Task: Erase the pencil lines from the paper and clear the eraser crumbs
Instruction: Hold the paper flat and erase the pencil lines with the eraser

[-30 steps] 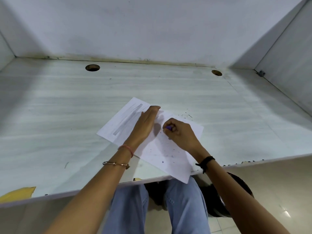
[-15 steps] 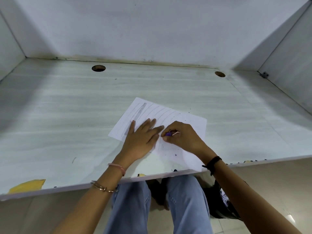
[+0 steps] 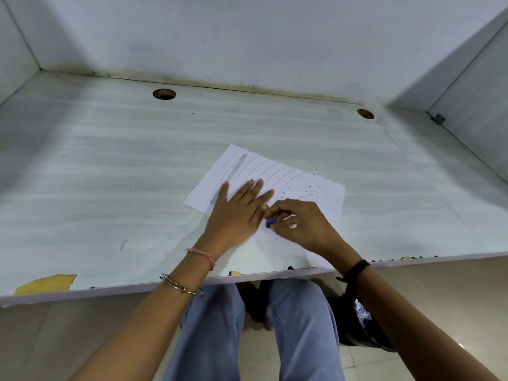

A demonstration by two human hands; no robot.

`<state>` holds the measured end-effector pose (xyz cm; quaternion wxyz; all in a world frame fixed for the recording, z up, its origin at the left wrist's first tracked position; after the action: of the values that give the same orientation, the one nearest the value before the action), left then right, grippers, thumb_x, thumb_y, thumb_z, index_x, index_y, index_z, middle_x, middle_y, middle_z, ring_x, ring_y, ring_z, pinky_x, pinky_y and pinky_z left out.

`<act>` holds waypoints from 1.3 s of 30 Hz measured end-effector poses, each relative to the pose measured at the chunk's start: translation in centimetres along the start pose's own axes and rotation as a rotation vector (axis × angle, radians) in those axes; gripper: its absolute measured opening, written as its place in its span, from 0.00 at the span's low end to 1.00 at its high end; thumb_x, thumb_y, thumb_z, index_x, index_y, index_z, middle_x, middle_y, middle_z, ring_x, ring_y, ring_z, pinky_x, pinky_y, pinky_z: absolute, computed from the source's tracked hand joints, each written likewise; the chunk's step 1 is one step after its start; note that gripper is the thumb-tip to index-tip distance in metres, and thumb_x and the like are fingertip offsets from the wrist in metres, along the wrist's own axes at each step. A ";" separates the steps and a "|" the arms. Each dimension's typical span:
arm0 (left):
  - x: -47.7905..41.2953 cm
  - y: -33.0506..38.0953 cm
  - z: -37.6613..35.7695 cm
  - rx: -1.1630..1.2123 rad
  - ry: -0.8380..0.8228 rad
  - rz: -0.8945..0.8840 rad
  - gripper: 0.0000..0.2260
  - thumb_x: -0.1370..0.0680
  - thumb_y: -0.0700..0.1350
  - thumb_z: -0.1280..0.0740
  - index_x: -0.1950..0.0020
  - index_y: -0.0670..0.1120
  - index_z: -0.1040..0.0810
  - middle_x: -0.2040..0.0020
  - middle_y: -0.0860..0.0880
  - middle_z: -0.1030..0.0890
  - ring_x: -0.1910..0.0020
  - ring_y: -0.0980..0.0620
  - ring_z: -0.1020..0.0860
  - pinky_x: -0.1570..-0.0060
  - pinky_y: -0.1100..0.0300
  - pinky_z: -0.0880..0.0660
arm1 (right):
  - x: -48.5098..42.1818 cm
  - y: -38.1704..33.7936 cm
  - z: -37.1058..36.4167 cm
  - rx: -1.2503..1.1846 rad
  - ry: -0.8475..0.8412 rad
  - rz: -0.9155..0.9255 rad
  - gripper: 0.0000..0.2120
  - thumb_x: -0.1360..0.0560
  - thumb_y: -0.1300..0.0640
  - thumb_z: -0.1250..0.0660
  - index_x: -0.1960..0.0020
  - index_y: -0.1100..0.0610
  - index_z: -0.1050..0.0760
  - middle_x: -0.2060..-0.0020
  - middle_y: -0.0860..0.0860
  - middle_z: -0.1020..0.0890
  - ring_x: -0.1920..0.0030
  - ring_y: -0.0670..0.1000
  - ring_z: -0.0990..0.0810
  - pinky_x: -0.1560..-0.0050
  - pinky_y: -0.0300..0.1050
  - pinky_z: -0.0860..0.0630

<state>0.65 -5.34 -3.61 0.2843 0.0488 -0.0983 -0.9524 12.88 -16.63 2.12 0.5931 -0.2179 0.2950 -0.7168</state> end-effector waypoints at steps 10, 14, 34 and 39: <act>0.0 0.0 -0.2 0.013 0.034 0.004 0.23 0.16 0.54 0.60 0.21 0.59 0.56 0.20 0.54 0.57 0.21 0.55 0.59 0.25 0.41 0.61 | -0.6 -1.3 -0.1 0.081 -0.014 -0.032 0.06 0.35 0.67 0.32 0.63 0.59 0.19 0.68 0.45 0.16 0.65 0.46 0.19 0.62 0.36 0.25; 0.0 0.2 -0.2 0.049 0.039 0.017 0.22 0.16 0.55 0.59 0.21 0.60 0.52 0.20 0.55 0.55 0.21 0.56 0.58 0.25 0.41 0.62 | -1.7 -0.9 0.6 0.119 0.094 -0.027 0.07 0.34 0.68 0.33 0.64 0.59 0.20 0.66 0.51 0.16 0.65 0.48 0.20 0.64 0.36 0.26; 0.1 0.1 -0.1 0.027 0.031 0.000 0.23 0.16 0.55 0.59 0.21 0.58 0.53 0.20 0.54 0.56 0.21 0.54 0.58 0.26 0.39 0.62 | -1.6 -2.2 0.6 0.178 0.002 -0.007 0.08 0.35 0.69 0.32 0.65 0.57 0.21 0.69 0.45 0.18 0.67 0.44 0.22 0.66 0.32 0.29; 0.1 0.0 -0.4 0.020 0.041 0.003 0.23 0.16 0.55 0.60 0.21 0.59 0.55 0.20 0.54 0.57 0.21 0.54 0.59 0.26 0.40 0.63 | -0.3 -2.5 -0.1 0.235 -0.036 0.045 0.06 0.35 0.68 0.33 0.64 0.59 0.20 0.67 0.48 0.16 0.67 0.45 0.22 0.66 0.31 0.30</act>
<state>0.66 -5.48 -3.98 0.2870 0.0712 -0.1021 -0.9498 11.03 -16.04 3.74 0.6356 -0.1533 0.2030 -0.7289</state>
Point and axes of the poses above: each hand's wrist, its own x-axis away from the middle knuckle, its own z-axis out of the back of the hand, y = z × x, the point moved 1 cm from there along -x, towards the middle knuckle
